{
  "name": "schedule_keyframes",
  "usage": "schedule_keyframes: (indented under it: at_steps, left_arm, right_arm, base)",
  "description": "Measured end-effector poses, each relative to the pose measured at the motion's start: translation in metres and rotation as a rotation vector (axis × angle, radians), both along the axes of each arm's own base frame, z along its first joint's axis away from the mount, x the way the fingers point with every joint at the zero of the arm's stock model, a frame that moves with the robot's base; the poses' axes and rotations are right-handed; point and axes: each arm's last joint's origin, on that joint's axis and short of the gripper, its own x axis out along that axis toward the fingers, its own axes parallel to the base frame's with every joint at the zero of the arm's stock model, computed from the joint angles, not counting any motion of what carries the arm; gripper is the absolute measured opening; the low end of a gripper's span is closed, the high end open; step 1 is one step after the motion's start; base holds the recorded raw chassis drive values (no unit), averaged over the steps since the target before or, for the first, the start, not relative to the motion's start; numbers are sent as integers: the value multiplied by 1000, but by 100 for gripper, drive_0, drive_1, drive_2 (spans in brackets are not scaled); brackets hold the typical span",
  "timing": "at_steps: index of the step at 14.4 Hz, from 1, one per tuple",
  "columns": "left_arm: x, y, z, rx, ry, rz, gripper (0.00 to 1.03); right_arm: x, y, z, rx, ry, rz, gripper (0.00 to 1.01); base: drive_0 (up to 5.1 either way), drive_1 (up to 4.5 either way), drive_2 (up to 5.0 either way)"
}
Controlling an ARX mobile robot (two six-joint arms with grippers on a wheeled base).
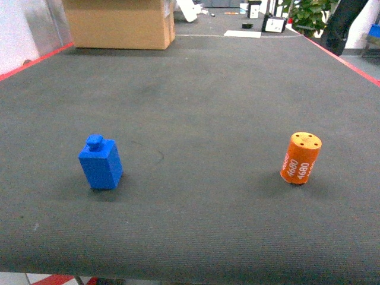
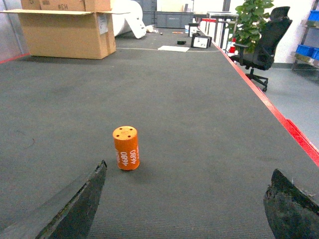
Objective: Sort blue parts and orange caps into right shelf containers
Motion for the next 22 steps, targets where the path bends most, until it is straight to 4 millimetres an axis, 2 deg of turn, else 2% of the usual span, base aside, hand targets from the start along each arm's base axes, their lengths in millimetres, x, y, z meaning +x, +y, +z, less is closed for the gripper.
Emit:
schedule_keyframes:
  at_steps: [9,10,12,14,16,17,19,21,22]
  left_arm:
    - [0,0,0,0,0,0,98]
    - [0,0,-2,-6,54,54,98]
    - [15,-5,8,10,154,210,98]
    - [41,-4,39,4,93,295,98]
    - [94,-22,70,-1,75,157,98]
    - [117,-32,70,6,131,94,98]
    - [166,-53,54,28,311,-31,98]
    - [206,-66,56,29,345,-80,98]
    - [221,-71,49,30,388,-102,98]
  right_arm:
    - [0,0,0,0,0,0,98]
    - [0,0,0,0,1,0,98]
    - [8,4,1,-3,158,-122,98]
    - [30,12,28,-9,133,-177,98]
    - [73,26,59,2,82,-131,98]
    - [93,32,61,-2,104,-107,98]
    - [134,44,49,-24,209,-62,98]
    - [165,54,43,-24,255,-35,98]
    - [176,59,37,-17,278,-26,98]
  base:
    - [0,0,0]
    - [0,0,0]
    - [0,0,0]
    - [0,0,0]
    - [0,0,0]
    - [0,0,0]
    - [0,0,0]
    - [0,0,0]
    - [0,0,0]
